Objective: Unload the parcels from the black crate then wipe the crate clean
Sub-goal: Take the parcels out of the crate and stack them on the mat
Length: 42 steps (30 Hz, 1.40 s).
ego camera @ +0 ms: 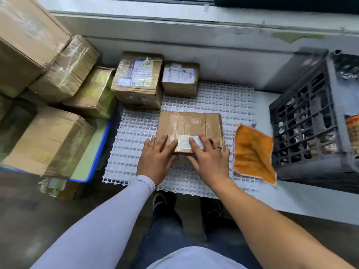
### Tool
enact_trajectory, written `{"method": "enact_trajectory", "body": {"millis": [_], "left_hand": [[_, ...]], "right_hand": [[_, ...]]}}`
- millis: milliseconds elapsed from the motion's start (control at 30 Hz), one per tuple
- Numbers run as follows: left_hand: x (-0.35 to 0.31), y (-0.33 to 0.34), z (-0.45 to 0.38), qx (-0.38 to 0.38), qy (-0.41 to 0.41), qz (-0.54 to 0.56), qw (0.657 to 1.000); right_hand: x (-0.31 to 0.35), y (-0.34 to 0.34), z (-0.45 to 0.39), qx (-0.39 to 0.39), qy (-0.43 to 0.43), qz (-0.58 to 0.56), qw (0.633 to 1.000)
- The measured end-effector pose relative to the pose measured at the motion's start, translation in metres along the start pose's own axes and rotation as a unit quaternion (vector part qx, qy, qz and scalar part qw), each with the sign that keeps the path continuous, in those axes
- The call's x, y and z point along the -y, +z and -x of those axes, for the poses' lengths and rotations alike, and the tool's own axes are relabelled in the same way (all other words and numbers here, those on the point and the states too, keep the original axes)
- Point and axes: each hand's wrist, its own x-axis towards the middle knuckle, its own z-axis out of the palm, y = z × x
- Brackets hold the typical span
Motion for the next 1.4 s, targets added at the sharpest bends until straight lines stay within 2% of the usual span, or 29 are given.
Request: {"method": "enact_trajectory", "body": {"millis": [100,200,400,633,700,767,867,967,1000,1033,1100,1200,1300,1400], "left_hand": [[0.019,0.005,0.005,-0.006,0.023,0.014,1.0],[0.03,0.004,0.005,0.021,0.017,0.028,0.999],[0.024,-0.013,-0.008,0.039,-0.058,0.146,0.987],[0.016,-0.042,-0.042,0.08,-0.164,0.227,0.957],[0.011,-0.05,-0.055,0.091,-0.201,0.303,0.927],[0.008,-0.059,-0.068,0.078,-0.261,0.406,0.872],[0.016,-0.068,-0.083,0.059,-0.332,0.499,0.798],[0.028,-0.076,-0.091,0.082,-0.398,0.58,0.707],[0.031,-0.08,-0.092,0.1,-0.414,0.601,0.676],[0.033,-0.086,-0.093,0.115,-0.421,0.611,0.661],[0.036,-0.093,-0.093,0.133,-0.429,0.617,0.646],[0.038,-0.095,-0.094,0.142,-0.438,0.619,0.637],[0.037,-0.101,-0.094,0.15,-0.425,0.626,0.636],[0.037,-0.106,-0.093,0.143,-0.408,0.637,0.639]], "right_hand": [[0.019,0.008,0.006,0.022,0.024,-0.028,0.999],[0.033,0.008,0.007,0.025,0.05,-0.029,0.998],[0.031,-0.014,-0.005,0.058,0.118,-0.094,0.987],[0.016,-0.033,-0.034,0.119,0.246,-0.194,0.942],[0.012,-0.036,-0.042,0.139,0.26,-0.227,0.928],[0.008,-0.037,-0.048,0.15,0.261,-0.255,0.919],[0.003,-0.036,-0.049,0.151,0.268,-0.274,0.911],[0.001,-0.034,-0.05,0.13,0.286,-0.308,0.898],[0.0,-0.034,-0.05,0.118,0.295,-0.329,0.889],[0.0,-0.035,-0.051,0.1,0.305,-0.354,0.878],[0.001,-0.04,-0.052,0.066,0.331,-0.413,0.846],[-0.002,-0.049,-0.057,0.025,0.371,-0.483,0.793],[-0.014,-0.054,-0.061,0.015,0.414,-0.573,0.707],[-0.026,-0.066,-0.054,0.045,0.415,-0.641,0.645]]}}
